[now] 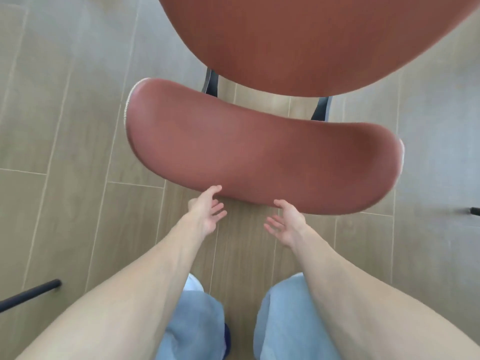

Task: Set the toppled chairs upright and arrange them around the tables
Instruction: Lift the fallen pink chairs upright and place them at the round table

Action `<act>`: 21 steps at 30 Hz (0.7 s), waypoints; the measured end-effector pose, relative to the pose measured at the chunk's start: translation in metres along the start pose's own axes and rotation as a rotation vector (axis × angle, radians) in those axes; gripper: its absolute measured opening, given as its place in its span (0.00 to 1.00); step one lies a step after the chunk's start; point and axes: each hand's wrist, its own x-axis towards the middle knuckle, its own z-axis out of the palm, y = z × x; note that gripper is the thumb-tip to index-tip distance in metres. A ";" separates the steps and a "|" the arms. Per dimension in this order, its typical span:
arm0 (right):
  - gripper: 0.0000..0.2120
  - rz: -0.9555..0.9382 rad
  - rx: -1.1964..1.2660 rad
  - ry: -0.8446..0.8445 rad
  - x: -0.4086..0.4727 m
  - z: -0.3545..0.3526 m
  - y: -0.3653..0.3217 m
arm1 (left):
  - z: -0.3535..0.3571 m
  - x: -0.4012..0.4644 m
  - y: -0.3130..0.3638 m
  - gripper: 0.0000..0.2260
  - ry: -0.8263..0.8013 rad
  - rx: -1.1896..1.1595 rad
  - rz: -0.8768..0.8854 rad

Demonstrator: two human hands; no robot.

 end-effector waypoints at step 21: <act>0.43 -0.066 0.468 -0.031 0.164 0.020 0.037 | 0.025 0.165 -0.031 0.27 -0.064 -0.294 0.050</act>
